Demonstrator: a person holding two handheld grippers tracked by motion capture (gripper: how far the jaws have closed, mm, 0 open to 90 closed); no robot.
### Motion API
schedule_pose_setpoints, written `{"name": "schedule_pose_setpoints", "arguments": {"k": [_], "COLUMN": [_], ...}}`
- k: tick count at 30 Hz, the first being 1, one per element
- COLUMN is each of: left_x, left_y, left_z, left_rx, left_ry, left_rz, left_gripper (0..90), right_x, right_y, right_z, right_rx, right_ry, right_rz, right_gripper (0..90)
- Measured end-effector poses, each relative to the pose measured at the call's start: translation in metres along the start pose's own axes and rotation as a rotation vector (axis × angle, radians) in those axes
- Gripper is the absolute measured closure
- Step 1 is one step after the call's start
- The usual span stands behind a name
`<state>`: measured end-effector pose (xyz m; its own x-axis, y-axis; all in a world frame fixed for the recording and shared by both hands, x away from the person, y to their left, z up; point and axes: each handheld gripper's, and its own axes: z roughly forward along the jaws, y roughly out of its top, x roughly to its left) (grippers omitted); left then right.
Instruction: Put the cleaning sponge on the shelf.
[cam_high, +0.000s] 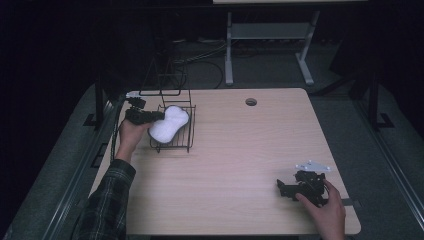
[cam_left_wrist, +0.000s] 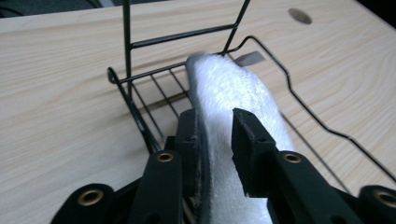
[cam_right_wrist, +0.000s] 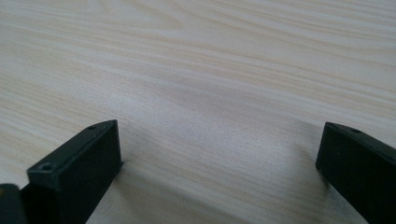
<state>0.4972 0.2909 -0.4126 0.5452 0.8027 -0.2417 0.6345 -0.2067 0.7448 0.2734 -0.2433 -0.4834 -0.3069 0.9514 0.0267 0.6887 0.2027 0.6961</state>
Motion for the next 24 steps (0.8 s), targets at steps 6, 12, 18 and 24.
{"name": "schedule_pose_setpoints", "arguments": {"k": [6,12,18,24], "left_x": [-0.002,-0.011,-0.02,-0.033], "left_y": [0.0,-0.006,-0.014,-0.033], "left_z": [-0.006,-0.015,-0.018,-0.024], "left_rx": [-0.001,0.002,0.022,0.024], "left_ry": [-0.012,-0.055,-0.061,-0.072], "left_rz": [0.014,0.062,0.1,0.113], "left_gripper": [69.3,89.6,89.8,89.9], "right_x": [0.0,0.0,0.0,0.0], "right_y": [0.0,0.0,0.0,0.0], "right_z": [0.0,0.0,0.0,0.0], "right_rx": [0.0,0.0,0.0,0.0], "right_ry": [0.0,0.0,0.0,0.0], "right_rz": [0.0,0.0,0.0,0.0], "right_gripper": [0.0,0.0,0.0,0.0]}}
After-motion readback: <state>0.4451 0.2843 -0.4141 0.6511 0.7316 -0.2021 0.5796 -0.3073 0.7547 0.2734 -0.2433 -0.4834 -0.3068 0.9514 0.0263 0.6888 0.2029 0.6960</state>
